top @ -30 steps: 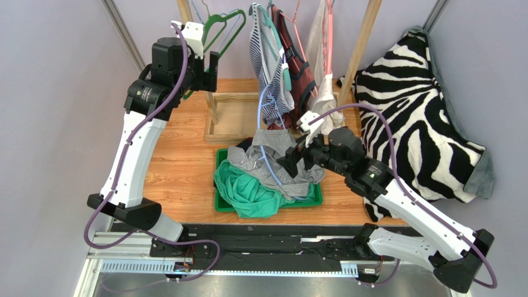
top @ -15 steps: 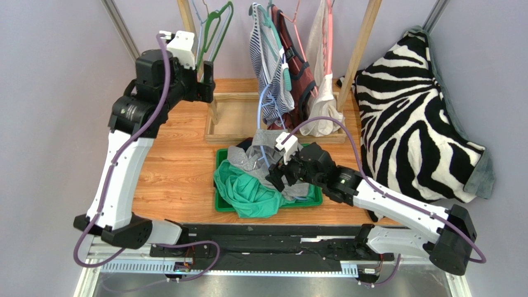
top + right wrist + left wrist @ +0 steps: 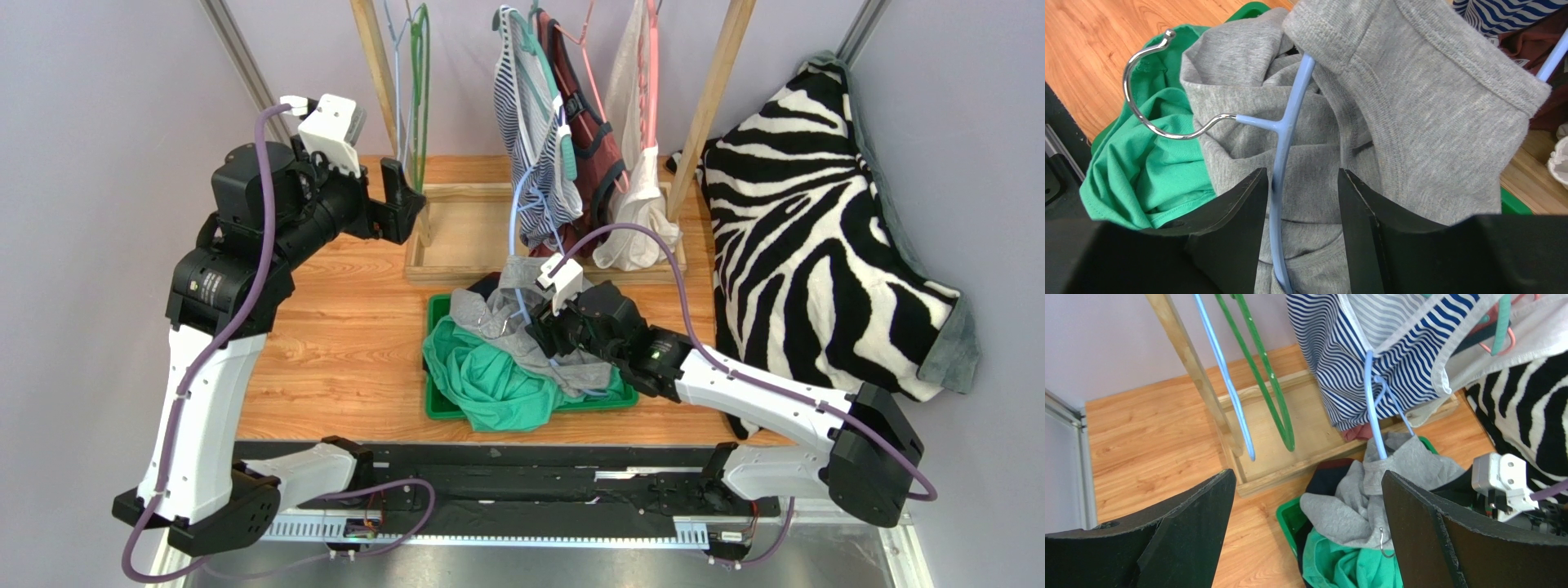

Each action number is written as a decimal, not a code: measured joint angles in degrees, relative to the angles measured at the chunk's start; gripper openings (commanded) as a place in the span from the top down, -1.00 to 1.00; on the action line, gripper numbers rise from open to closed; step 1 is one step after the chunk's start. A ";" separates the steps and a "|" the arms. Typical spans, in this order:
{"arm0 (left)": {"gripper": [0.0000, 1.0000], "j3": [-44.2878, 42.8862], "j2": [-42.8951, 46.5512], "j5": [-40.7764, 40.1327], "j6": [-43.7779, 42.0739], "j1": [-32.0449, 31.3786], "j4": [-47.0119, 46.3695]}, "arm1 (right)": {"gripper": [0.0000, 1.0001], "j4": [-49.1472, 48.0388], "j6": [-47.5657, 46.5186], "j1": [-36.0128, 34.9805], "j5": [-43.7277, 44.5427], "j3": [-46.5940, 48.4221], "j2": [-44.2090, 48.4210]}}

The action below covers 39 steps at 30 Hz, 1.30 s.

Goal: Remove the tank top from the hanger
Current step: Pick up the hanger from the bin.

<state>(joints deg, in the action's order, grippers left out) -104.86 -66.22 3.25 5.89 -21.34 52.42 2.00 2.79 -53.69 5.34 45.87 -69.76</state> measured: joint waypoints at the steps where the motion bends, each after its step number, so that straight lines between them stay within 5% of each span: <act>1: -0.94 0.46 0.15 0.57 0.02 0.00 0.02 | 0.01 -0.33 0.02 0.04 0.22 -0.15 -0.04; 5: -0.95 1.33 0.24 2.45 0.07 0.00 0.07 | -0.10 -2.10 0.61 0.11 0.81 -1.57 -0.42; 10: -0.96 1.46 0.90 4.46 0.22 0.00 0.11 | 0.01 -2.80 1.09 0.09 1.31 -2.75 -1.11; 14: -0.96 1.46 1.97 4.68 0.20 0.00 0.11 | 0.54 -3.28 1.81 -0.15 1.51 -2.75 -1.44; 15: -0.96 1.46 2.23 4.66 0.20 0.00 0.11 | 0.84 -3.28 1.73 -0.31 1.64 -2.75 -1.44; 17: -0.96 1.46 2.69 4.63 0.20 0.00 0.11 | 1.00 -3.23 2.19 -0.52 1.46 -2.75 -1.42; 24: -0.97 2.03 4.00 3.82 -0.04 0.00 0.00 | 1.00 6.82 2.71 -0.87 -1.88 1.14 3.67; 39: -0.98 3.87 6.19 3.78 -1.51 0.00 -0.44 | 1.00 24.74 2.01 4.04 -18.10 25.97 13.42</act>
<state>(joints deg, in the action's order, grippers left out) -100.99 -60.03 7.03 4.38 -21.34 51.99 26.74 4.80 -49.65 -12.75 71.83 -56.34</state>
